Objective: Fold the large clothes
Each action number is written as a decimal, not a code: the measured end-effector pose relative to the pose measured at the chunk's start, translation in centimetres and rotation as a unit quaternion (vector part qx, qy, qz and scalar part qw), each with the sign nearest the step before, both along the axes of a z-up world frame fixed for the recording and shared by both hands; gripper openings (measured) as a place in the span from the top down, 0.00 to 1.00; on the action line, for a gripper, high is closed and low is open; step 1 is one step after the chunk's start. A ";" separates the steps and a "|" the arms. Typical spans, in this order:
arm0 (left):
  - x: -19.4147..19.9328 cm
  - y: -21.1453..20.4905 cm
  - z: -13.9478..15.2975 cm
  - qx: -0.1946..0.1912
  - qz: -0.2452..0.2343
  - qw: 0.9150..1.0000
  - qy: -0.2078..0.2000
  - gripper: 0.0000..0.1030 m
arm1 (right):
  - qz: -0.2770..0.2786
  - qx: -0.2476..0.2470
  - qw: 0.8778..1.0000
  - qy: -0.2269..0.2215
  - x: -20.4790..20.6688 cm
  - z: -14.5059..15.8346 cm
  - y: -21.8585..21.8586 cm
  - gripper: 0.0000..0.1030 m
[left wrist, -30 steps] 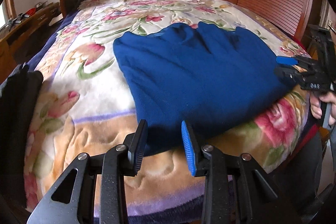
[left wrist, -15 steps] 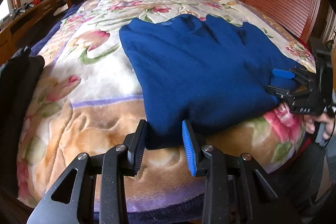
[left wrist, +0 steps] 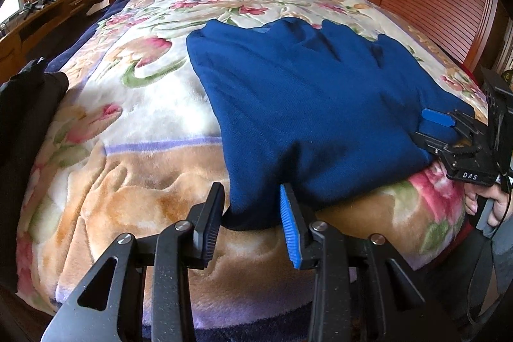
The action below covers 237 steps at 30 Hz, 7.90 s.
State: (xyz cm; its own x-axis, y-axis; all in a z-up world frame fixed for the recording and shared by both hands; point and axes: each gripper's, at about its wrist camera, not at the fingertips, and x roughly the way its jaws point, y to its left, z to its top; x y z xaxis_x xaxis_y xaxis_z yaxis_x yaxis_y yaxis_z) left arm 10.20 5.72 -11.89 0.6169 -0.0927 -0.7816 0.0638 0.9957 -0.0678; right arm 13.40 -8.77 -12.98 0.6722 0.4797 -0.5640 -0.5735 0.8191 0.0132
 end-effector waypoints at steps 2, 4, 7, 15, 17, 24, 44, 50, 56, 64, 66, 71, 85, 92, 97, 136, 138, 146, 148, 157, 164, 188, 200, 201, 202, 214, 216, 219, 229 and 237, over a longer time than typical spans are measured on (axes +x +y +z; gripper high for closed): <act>0.1 -0.1 0.1 -0.002 -0.001 1.000 -0.005 0.67 | 0.000 -0.001 1.000 -0.002 -0.5 -0.1 -0.2 0.23; 0.3 -0.3 0.7 -0.012 -0.014 1.000 -0.017 0.80 | 0.000 0.000 1.000 -0.002 -0.6 -0.1 -0.3 0.23; 0.9 -1.2 2.6 -0.007 -0.031 0.999 -0.034 0.91 | 0.000 0.003 1.000 -0.003 -0.6 -0.1 -0.5 0.23; 3.4 -5.6 9.5 -0.005 -0.086 0.991 -0.100 0.94 | 0.000 0.013 1.000 0.005 -0.5 0.2 -0.8 0.23; 4.4 -7.5 10.8 -0.003 -0.105 0.988 -0.111 0.94 | 0.000 0.029 0.999 0.018 -0.6 0.7 -1.6 0.23; 7.8 -16.4 14.5 0.004 -0.203 0.969 -0.140 0.95 | -0.078 0.045 0.996 -0.007 -2.6 3.5 -10.3 0.23; 9.7 -34.3 10.0 -0.050 -0.329 0.942 -0.039 0.87 | -0.224 0.049 0.973 -0.024 -6.1 5.0 -23.6 0.23; 8.2 -31.0 13.8 -0.056 -0.312 0.944 -0.097 0.69 | -0.215 0.057 0.974 -0.037 -5.8 5.8 -23.4 0.23; 8.0 -24.9 14.7 -0.048 -0.266 0.956 -0.116 0.68 | -0.195 0.062 0.978 -0.041 -4.9 6.5 -22.5 0.23; 9.5 -18.0 10.8 -0.028 -0.196 0.976 -0.088 0.68 | -0.148 0.070 0.986 -0.028 -1.0 6.9 -19.5 0.23; 9.9 -16.9 9.9 -0.021 -0.182 0.979 -0.085 0.68 | -0.142 0.066 0.988 -0.016 0.4 6.7 -18.8 0.23; 10.8 -14.9 8.3 -0.021 -0.163 0.984 -0.073 0.68 | -0.132 0.038 0.990 0.003 2.7 5.6 -17.5 0.32; 14.5 -14.7 5.5 -0.020 -0.159 0.986 -0.051 0.68 | -0.133 0.027 0.991 -0.019 2.4 6.1 -19.0 0.88; 19.1 -16.0 4.3 -0.017 -0.158 0.987 -0.033 0.68 | -0.140 0.035 0.989 0.004 2.9 4.0 -20.0 0.88; 23.1 -16.4 2.7 0.002 -0.139 0.990 -0.016 0.68 | -0.136 0.066 0.988 0.020 3.3 4.2 -20.6 0.87; 32.8 -14.0 -3.4 -0.019 -0.075 0.996 0.034 0.17 | -0.174 0.034 0.983 0.036 -2.4 4.4 -24.1 0.46; 32.9 -14.0 -3.3 -0.019 -0.075 0.996 0.035 0.17 | -0.164 0.045 0.984 0.049 -2.2 4.0 -23.7 0.46; 32.8 -14.3 -2.9 0.001 -0.076 0.997 0.026 0.17 | -0.137 0.052 0.987 0.074 0.0 2.6 -21.1 0.46; 32.7 -14.5 -2.6 0.001 -0.080 0.997 0.019 0.22 | -0.136 0.064 0.986 0.077 0.4 2.5 -21.0 0.46; 32.5 -15.4 -1.2 -0.032 -0.104 0.994 0.006 0.81 | -0.135 0.085 0.984 0.082 1.4 1.7 -21.1 0.46; 30.4 -16.3 3.1 -0.011 -0.106 0.993 -0.048 0.88 | -0.128 0.113 0.984 0.054 0.9 2.2 -21.8 0.90; 24.9 -36.2 17.4 0.000 -0.214 0.963 -0.161 0.89 | -0.235 0.070 0.963 -0.113 -5.2 9.1 -38.7 0.93; 25.5 -56.9 19.7 -0.032 -0.318 0.931 -0.175 0.89 | -0.378 -0.004 0.916 -0.131 -8.7 10.4 -53.4 0.93; 25.6 -57.9 19.6 -0.039 -0.324 0.929 -0.174 0.89 | -0.388 -0.010 0.912 -0.130 -8.9 10.3 -54.2 0.93; 25.6 -59.0 19.3 -0.047 -0.333 0.926 -0.172 0.89 | -0.400 -0.014 0.907 -0.130 -9.0 10.2 -54.7 0.93; 25.5 -65.0 11.1 0.013 -0.367 0.923 -0.115 0.89 | -0.467 0.000 0.883 -0.047 -8.9 3.2 -56.2 0.93; 25.5 -64.8 11.0 0.021 -0.367 0.924 -0.107 0.88 | -0.472 0.005 0.881 -0.034 -9.0 3.0 -57.0 0.92; 25.5 -64.1 11.1 0.010 -0.378 0.922 -0.089 0.81 | -0.482 0.013 0.876 -0.024 -8.4 3.8 -59.0 0.89; 20.2 -59.7 11.5 -0.012 -0.427 0.899 -0.098 0.64 | -0.505 -0.012 0.856 -0.106 -11.8 10.0 -55.6 0.47; 16.7 -56.6 11.9 -0.027 -0.429 0.897 -0.102 0.58 | -0.475 0.009 0.878 -0.058 -8.0 9.2 -55.5 0.43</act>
